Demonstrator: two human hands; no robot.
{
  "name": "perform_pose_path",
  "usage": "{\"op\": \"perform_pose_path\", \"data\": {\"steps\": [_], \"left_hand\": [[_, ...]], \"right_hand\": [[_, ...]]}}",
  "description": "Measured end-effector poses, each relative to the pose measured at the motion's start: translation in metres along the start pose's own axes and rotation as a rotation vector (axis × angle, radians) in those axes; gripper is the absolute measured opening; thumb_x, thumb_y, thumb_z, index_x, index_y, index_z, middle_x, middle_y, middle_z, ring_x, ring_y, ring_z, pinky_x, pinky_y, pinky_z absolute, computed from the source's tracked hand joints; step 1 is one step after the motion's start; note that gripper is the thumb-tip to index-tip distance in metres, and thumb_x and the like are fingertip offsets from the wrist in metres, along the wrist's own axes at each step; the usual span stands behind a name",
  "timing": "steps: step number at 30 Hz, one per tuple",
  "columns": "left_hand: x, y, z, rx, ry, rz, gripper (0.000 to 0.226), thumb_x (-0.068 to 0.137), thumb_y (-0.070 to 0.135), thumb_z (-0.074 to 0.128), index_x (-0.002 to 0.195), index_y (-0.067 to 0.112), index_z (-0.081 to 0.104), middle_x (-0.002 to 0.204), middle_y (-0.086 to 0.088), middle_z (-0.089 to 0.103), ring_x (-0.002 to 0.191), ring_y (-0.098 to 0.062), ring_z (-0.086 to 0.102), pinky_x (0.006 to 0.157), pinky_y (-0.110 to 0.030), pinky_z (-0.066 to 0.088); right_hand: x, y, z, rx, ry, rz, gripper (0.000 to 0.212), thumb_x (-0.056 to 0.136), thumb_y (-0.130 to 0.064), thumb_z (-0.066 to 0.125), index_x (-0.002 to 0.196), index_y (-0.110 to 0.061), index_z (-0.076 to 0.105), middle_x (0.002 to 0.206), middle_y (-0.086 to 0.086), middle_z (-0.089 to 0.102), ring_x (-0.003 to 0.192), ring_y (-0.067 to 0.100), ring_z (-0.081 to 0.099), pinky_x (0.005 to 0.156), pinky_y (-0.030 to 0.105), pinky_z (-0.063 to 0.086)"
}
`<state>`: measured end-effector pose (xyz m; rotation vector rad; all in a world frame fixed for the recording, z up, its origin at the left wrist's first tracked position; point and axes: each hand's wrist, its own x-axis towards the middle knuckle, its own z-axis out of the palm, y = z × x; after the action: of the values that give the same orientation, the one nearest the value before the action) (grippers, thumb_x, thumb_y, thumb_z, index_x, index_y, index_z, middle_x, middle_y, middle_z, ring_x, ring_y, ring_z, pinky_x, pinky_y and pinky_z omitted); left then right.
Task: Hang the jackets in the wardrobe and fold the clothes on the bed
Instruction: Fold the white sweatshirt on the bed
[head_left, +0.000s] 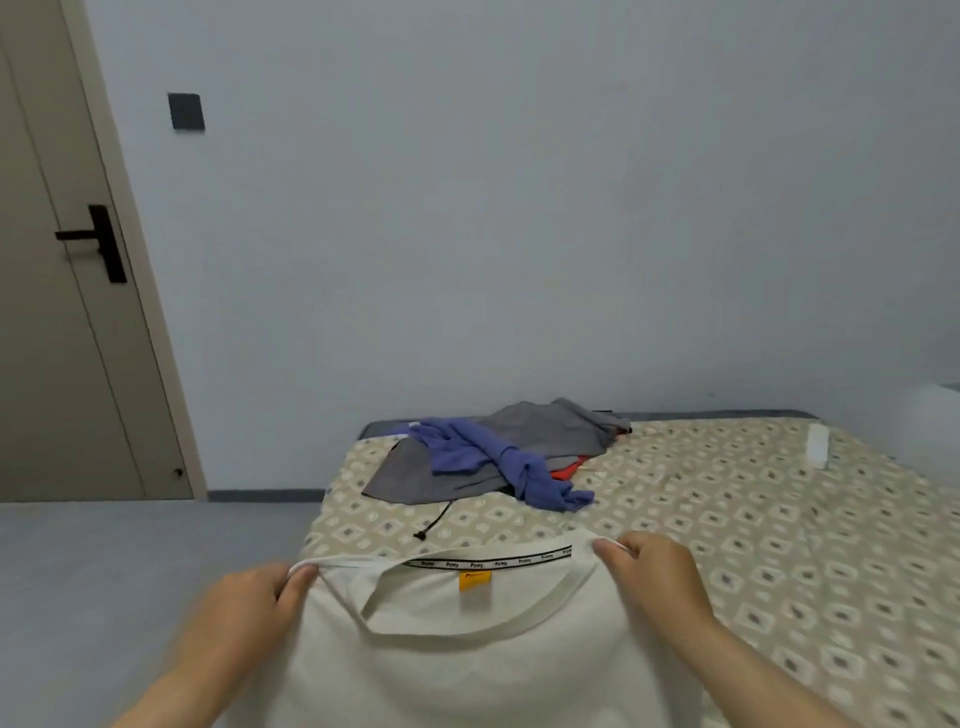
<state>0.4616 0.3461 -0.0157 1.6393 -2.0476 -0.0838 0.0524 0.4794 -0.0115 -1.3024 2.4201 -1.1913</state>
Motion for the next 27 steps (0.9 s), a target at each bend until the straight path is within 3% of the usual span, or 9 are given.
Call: {"op": "perform_pose_path", "data": {"steps": [4, 9, 13, 15, 17, 21, 27], "left_hand": [[0.014, -0.028, 0.063, 0.059, -0.089, -0.021, 0.052, 0.094, 0.062, 0.038, 0.064, 0.024, 0.057, 0.063, 0.009, 0.059, 0.070, -0.016, 0.060, 0.063, -0.031, 0.047], [0.043, -0.058, 0.138, 0.171, -0.157, -0.032, 0.052, 0.092, 0.067, 0.031, 0.065, 0.026, 0.049, 0.065, 0.010, 0.052, 0.067, -0.015, 0.054, 0.058, -0.029, 0.043], [0.088, -0.080, 0.190, 0.306, -0.248, 0.011, 0.048, 0.097, 0.060, 0.024, 0.072, 0.025, 0.046, 0.086, 0.008, 0.068, 0.083, -0.018, 0.066, 0.063, -0.031, 0.044], [0.119, -0.089, 0.214, 0.330, -0.231, 0.057, 0.046, 0.099, 0.056, 0.024, 0.075, 0.025, 0.048, 0.091, 0.004, 0.071, 0.084, -0.022, 0.068, 0.063, -0.033, 0.042], [0.160, -0.092, 0.236, 0.330, -0.204, 0.088, 0.044, 0.101, 0.053, 0.025, 0.079, 0.025, 0.051, 0.093, -0.002, 0.070, 0.084, -0.028, 0.067, 0.065, -0.034, 0.041], [0.226, -0.090, 0.282, 0.375, -0.228, 0.078, 0.046, 0.103, 0.049, 0.027, 0.095, 0.019, 0.060, 0.102, -0.012, 0.068, 0.092, -0.035, 0.063, 0.071, -0.037, 0.039], [0.244, -0.111, 0.314, 0.260, -0.080, 0.111, 0.042, 0.099, 0.054, 0.032, 0.071, 0.023, 0.041, 0.081, -0.010, 0.062, 0.069, -0.031, 0.049, 0.063, -0.036, 0.038]], "right_hand": [[0.015, 0.032, 0.056, -0.049, -0.068, 0.061, 0.042, 0.085, -0.048, 0.068, 0.053, -0.027, 0.051, 0.047, -0.011, 0.050, 0.046, 0.010, 0.043, 0.049, 0.030, 0.034], [0.054, 0.065, 0.127, -0.217, -0.118, 0.077, 0.051, 0.089, -0.049, 0.064, 0.054, -0.015, 0.049, 0.050, -0.002, 0.054, 0.053, 0.010, 0.051, 0.053, 0.028, 0.039], [0.106, 0.076, 0.180, -0.302, -0.111, 0.020, 0.050, 0.092, -0.051, 0.059, 0.056, -0.017, 0.054, 0.053, -0.005, 0.055, 0.057, 0.013, 0.053, 0.054, 0.031, 0.041], [0.143, 0.076, 0.202, -0.338, -0.066, -0.041, 0.052, 0.093, -0.052, 0.057, 0.057, -0.016, 0.051, 0.055, -0.004, 0.057, 0.060, 0.022, 0.056, 0.053, 0.035, 0.039], [0.180, 0.074, 0.223, -0.379, -0.017, -0.084, 0.049, 0.094, -0.051, 0.054, 0.061, -0.015, 0.053, 0.067, 0.009, 0.064, 0.071, 0.037, 0.059, 0.056, 0.036, 0.034], [0.222, 0.095, 0.274, -0.465, -0.052, -0.067, 0.050, 0.099, -0.053, 0.045, 0.075, -0.013, 0.060, 0.086, 0.018, 0.066, 0.085, 0.040, 0.058, 0.068, 0.039, 0.038], [0.243, 0.113, 0.298, -0.569, -0.031, -0.129, 0.055, 0.098, -0.056, 0.042, 0.062, -0.014, 0.044, 0.060, 0.004, 0.048, 0.066, 0.031, 0.047, 0.061, 0.036, 0.036]]}}
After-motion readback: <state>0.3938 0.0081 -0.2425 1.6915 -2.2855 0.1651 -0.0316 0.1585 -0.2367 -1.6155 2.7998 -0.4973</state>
